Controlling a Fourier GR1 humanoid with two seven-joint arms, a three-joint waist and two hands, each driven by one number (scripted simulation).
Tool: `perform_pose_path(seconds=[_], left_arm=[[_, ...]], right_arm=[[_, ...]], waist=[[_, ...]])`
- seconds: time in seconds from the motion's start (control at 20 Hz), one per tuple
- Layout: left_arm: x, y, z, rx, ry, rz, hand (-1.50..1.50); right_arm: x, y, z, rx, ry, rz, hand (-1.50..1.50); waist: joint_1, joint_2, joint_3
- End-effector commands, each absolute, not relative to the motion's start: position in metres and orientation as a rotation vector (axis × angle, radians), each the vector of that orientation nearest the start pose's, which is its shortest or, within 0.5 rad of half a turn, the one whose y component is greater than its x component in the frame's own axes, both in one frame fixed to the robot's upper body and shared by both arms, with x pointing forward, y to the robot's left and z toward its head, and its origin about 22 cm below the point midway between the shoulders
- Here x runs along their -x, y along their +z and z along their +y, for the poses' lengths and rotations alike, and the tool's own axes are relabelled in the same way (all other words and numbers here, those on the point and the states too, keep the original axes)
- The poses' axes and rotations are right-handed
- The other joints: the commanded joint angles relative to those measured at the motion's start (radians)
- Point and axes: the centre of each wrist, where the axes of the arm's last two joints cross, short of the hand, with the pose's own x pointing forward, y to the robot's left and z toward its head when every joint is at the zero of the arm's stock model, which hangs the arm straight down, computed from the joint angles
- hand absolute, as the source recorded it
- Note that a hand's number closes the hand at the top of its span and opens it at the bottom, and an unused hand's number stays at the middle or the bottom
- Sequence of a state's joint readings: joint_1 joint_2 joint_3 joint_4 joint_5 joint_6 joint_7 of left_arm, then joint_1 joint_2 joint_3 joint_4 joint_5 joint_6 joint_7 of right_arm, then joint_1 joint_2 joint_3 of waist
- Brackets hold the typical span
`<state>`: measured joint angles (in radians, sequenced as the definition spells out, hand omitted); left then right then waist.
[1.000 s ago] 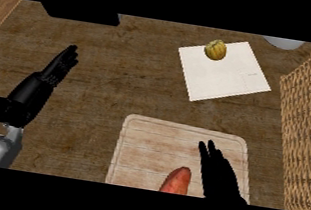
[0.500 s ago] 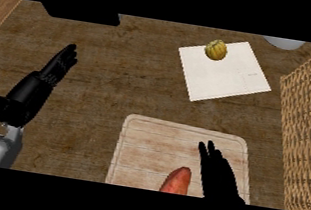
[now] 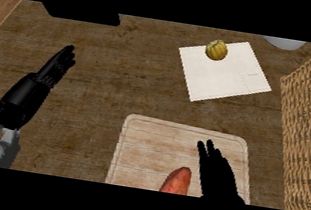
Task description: Pick the sweet potato from the cutting board and place it in the basket
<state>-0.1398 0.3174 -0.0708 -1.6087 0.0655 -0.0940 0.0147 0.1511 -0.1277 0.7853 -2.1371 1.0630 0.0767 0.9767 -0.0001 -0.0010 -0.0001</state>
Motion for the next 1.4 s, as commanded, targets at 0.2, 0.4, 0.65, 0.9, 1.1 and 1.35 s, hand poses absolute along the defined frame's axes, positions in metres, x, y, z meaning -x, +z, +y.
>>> perform_pose_path(seconds=[0.2, 0.4, 0.65, 0.9, 1.1, 1.35], left_arm=[[-0.274, 0.063, 0.258, -0.051, -0.376, -1.693, 0.00], [-0.277, 0.062, 0.270, -0.046, -0.388, -1.694, 0.00], [-0.286, 0.047, 0.275, -0.046, -0.385, -1.695, 0.00], [-0.279, 0.048, 0.261, -0.049, -0.366, -1.681, 0.00], [-0.284, 0.058, 0.283, -0.031, -0.373, -1.681, 0.00], [-0.275, 0.065, 0.266, -0.069, -0.369, -1.685, 0.00]], right_arm=[[-0.120, 0.067, -0.078, 0.741, 0.861, -1.118, -1.50], [-0.135, 0.063, -0.071, 0.750, 0.859, -1.108, -1.50], [-0.171, 0.044, -0.077, 0.723, 0.840, -1.054, -1.50], [-0.155, 0.018, -0.096, 0.753, 0.854, -1.015, -1.50], [-0.158, 0.029, -0.091, 0.699, 0.876, -1.011, -1.50], [-0.147, 0.018, -0.065, 0.642, 0.913, -0.989, -1.50]], waist=[[0.000, -0.001, 0.000], [0.001, 0.000, 0.000], [0.002, 0.003, 0.000], [-0.001, 0.001, 0.000], [-0.001, 0.001, 0.000], [0.000, 0.000, 0.000]])
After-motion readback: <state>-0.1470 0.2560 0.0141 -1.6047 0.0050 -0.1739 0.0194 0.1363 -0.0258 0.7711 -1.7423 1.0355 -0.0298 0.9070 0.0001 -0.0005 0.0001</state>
